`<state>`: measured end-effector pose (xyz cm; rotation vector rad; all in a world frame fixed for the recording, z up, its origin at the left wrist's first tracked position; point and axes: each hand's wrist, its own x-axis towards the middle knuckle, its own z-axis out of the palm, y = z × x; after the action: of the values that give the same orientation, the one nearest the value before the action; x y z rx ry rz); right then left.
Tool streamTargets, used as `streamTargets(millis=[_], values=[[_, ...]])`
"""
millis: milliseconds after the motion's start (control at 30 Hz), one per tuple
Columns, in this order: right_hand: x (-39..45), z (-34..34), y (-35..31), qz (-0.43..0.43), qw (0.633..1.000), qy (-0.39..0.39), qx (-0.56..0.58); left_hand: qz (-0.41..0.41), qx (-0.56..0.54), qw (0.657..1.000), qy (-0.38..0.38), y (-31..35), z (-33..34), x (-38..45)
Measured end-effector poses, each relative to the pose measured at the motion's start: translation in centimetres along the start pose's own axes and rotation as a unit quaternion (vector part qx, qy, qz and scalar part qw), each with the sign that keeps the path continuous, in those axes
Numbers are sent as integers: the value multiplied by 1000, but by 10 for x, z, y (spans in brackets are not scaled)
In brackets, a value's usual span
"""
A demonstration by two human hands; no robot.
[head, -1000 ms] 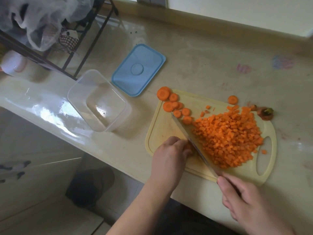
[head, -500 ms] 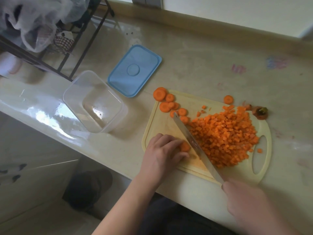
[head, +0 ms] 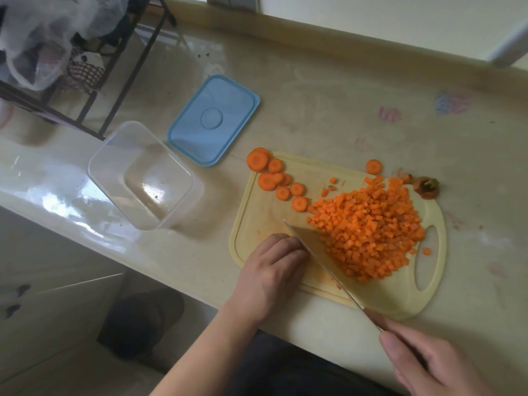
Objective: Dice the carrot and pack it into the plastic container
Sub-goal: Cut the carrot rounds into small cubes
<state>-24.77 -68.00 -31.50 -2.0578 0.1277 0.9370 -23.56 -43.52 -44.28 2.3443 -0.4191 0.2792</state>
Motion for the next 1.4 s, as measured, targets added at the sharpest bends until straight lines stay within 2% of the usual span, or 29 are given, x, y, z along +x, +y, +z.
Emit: streamTargets(millis=[367,633,833,1133,1300,1400], values=[[24,5,-8,-56,998,0,18,-4,1,1000,9,1,4,-3],[13,-1,4,7,995,-10,97,4,-8,1000,28,-1,-2,-8],[6,-2,1,8,998,-3,55,8,4,1000,26,-1,1,-7],[2,-1,7,26,998,-15,46,9,31,997,69,-4,5,-9],[8,3,7,-5,1000,2,-29,6,11,998,58,-3,3,-8],[18,10,-1,-30,999,6,-20,9,22,999,47,-4,3,-8]])
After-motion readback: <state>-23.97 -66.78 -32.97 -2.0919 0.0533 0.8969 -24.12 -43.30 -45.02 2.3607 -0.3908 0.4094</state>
